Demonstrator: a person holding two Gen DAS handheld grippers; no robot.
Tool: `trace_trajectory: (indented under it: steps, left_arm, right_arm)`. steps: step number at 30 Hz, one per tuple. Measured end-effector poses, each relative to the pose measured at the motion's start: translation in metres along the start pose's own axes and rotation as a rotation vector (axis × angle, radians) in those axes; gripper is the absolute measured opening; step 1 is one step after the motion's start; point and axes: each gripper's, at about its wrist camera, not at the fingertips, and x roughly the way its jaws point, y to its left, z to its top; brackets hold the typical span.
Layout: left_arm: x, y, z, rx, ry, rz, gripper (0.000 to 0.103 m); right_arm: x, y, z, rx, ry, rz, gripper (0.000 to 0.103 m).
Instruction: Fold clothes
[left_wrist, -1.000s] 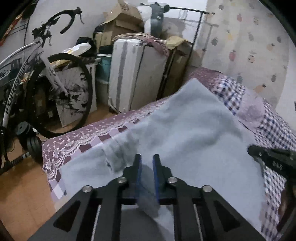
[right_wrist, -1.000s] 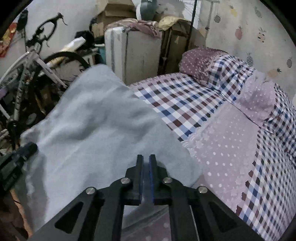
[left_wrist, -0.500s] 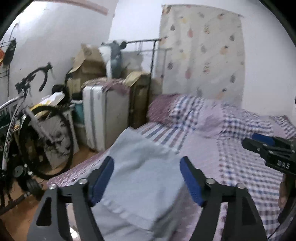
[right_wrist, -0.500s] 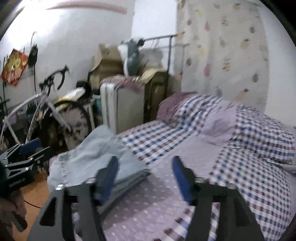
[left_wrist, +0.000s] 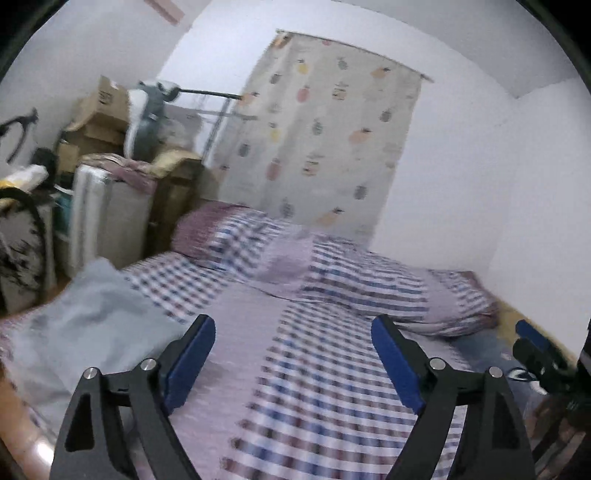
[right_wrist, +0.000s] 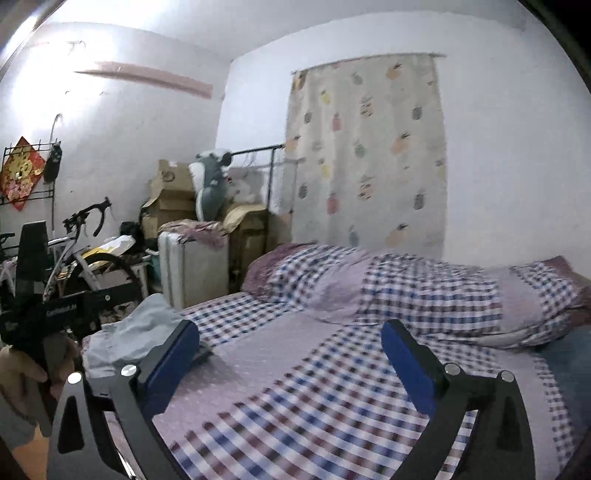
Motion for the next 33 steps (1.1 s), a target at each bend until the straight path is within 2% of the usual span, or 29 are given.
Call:
trace_trajectory:
  steps: [3, 5, 6, 11, 14, 17, 21, 27, 29, 33]
  left_arm:
    - [-0.001, -0.042, -0.01, 0.023, 0.001, -0.037, 0.093]
    - [0.001, -0.069, -0.016, 0.045, 0.002, -0.077, 0.102]
    - [0.004, -0.082, -0.02, 0.055, 0.005, -0.098, 0.103]
    - [0.027, -0.141, -0.047, 0.098, 0.066, -0.174, 0.103]
    - [0.053, -0.172, -0.07, 0.145, 0.114, -0.177, 0.103]
    - [0.083, -0.196, -0.098, 0.182, 0.167, -0.176, 0.103]
    - [0.122, -0.216, -0.13, 0.176, 0.242, -0.181, 0.103]
    - [0.172, -0.245, -0.179, 0.158, 0.39, -0.261, 0.103]
    - [0.179, -0.252, -0.19, 0.167, 0.413, -0.285, 0.103]
    - [0.199, -0.255, -0.21, 0.219, 0.395, -0.209, 0.103]
  right_arm:
    - [-0.035, -0.041, -0.006, 0.079, -0.011, 0.022, 0.102]
    - [-0.053, -0.069, -0.012, 0.155, -0.027, 0.024, 0.102]
    - [-0.061, -0.081, -0.015, 0.186, -0.033, 0.016, 0.103]
    - [-0.082, -0.144, -0.044, 0.313, -0.03, -0.087, 0.103]
    - [-0.078, -0.177, -0.064, 0.364, 0.002, -0.154, 0.103]
    - [-0.064, -0.208, -0.089, 0.396, 0.054, -0.204, 0.103]
    - [-0.033, -0.247, -0.129, 0.445, 0.132, -0.241, 0.103]
    - [0.038, -0.276, -0.203, 0.489, 0.297, -0.226, 0.103]
    - [0.052, -0.278, -0.223, 0.482, 0.342, -0.236, 0.103]
    - [0.07, -0.286, -0.249, 0.465, 0.428, -0.305, 0.103]
